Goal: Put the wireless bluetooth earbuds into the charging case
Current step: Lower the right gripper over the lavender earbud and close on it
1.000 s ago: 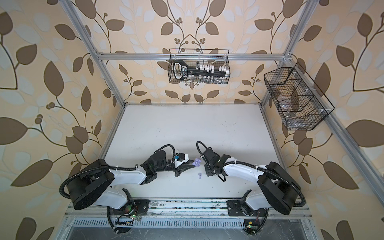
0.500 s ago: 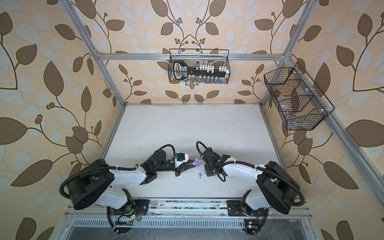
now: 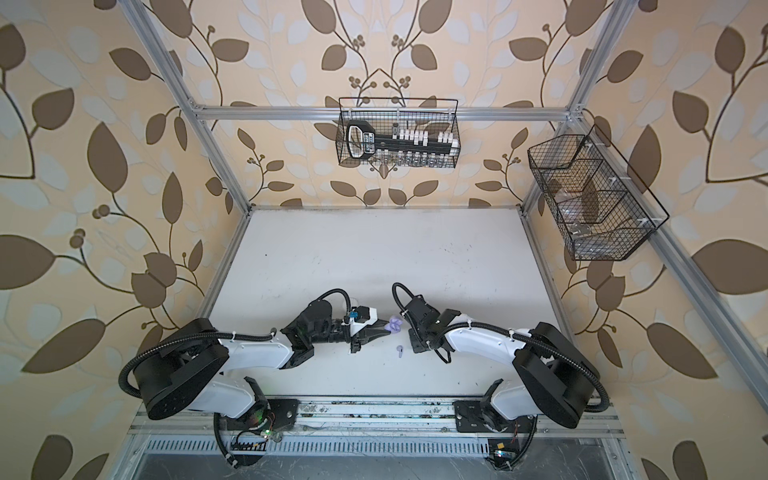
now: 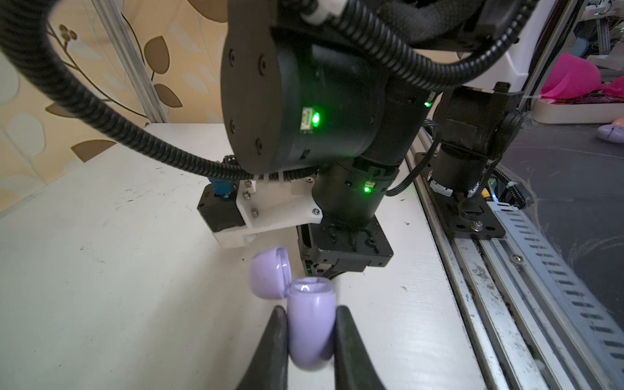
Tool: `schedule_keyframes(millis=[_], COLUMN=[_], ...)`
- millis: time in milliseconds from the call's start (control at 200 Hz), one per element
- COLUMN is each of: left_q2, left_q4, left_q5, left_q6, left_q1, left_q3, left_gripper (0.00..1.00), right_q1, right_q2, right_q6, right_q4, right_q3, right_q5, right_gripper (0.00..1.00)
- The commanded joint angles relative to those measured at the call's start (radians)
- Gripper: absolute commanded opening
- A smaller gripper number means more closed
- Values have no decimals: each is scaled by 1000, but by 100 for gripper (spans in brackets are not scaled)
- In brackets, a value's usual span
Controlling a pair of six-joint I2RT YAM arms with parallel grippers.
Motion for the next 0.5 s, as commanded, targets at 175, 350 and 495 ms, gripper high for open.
schedule_keyframes(millis=[175,350,495], left_q2=[-6,-6,-4], left_q4=[28,27,31], left_q5=[27,29,33], left_q6=[-3,-7,-15], left_q1=[-7,-7,-7], left_q3=[3,5,7], left_gripper=[0,0,0], right_q1=[-2,-2,-2], right_q2=[3,-8,-21], right_q6=[7,7,10], right_q4=[-21,-18,-13], right_q3=[7,2,-2], right_q5=[2,0,-4], right_gripper=[21,19,18])
